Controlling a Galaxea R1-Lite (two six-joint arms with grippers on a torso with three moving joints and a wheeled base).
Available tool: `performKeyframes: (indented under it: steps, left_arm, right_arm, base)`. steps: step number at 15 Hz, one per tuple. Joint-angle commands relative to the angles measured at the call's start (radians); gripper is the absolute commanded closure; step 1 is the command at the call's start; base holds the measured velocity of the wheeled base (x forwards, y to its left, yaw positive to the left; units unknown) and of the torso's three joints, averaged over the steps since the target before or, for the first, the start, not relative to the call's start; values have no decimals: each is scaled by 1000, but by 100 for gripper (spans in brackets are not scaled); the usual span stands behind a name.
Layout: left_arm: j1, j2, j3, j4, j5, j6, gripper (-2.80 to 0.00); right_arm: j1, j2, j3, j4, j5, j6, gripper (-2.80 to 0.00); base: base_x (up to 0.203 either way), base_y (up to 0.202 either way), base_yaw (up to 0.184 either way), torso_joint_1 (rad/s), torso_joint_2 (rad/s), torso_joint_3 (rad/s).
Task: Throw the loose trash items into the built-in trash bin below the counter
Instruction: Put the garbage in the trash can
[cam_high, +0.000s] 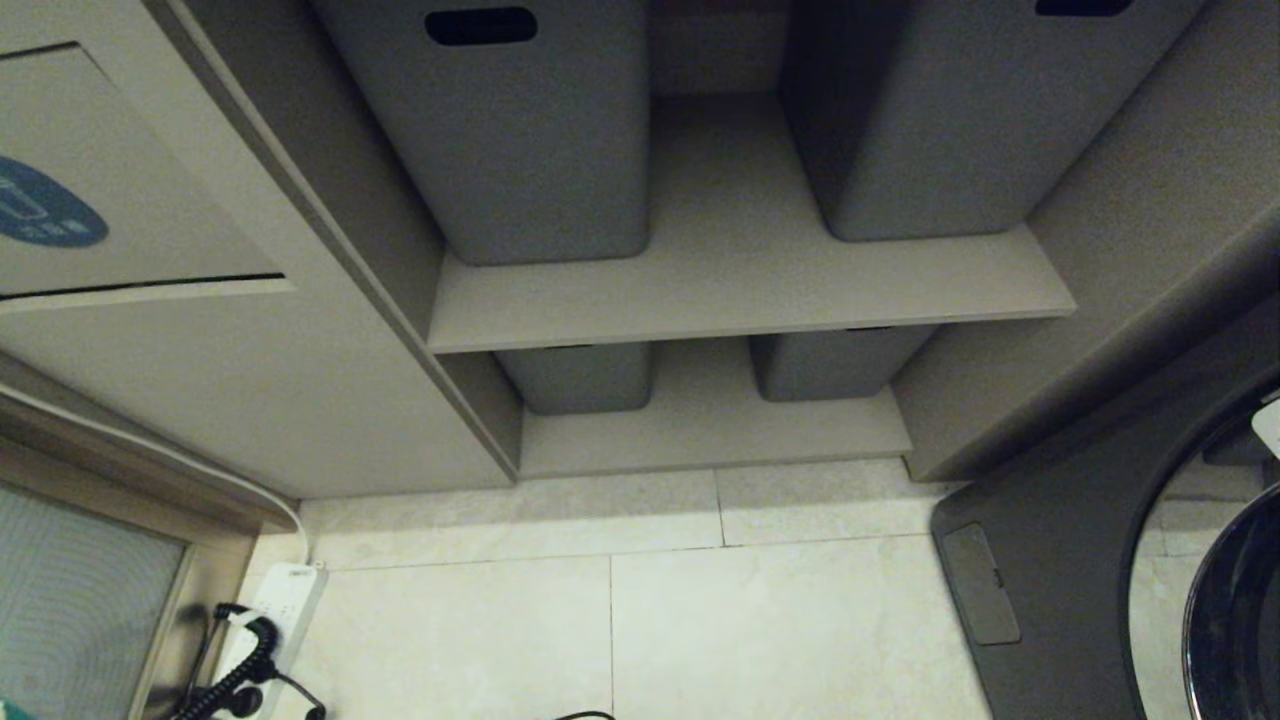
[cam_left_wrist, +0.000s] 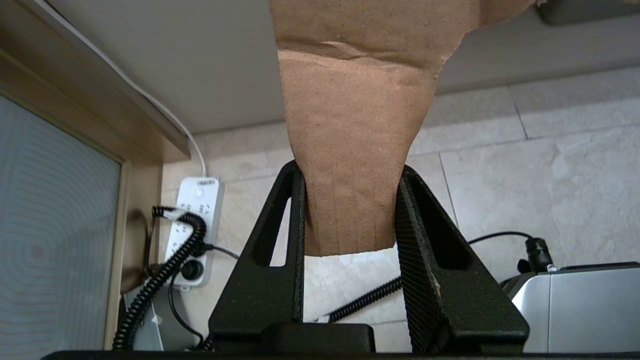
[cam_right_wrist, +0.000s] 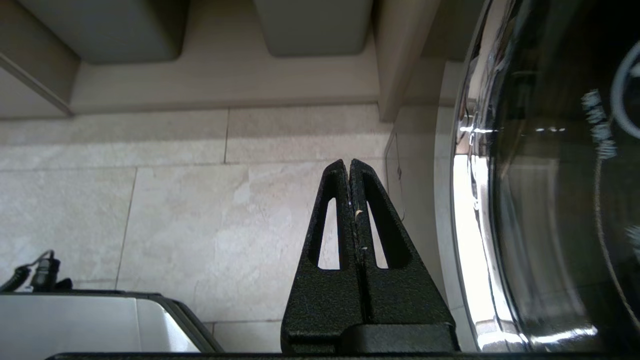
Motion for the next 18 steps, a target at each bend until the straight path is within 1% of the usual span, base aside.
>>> performKeyframes:
  steps: [1, 18]
  left_arm:
    - [0, 2, 2, 1, 0, 1, 0]
    - [0, 2, 2, 1, -2, 1, 0]
  right_arm:
    - [0, -1, 0, 0, 0, 0, 0]
    - [0, -1, 0, 0, 0, 0, 0]
  base:
    - [0, 0, 0, 7, 2, 207]
    - [0, 0, 0, 2, 1, 203]
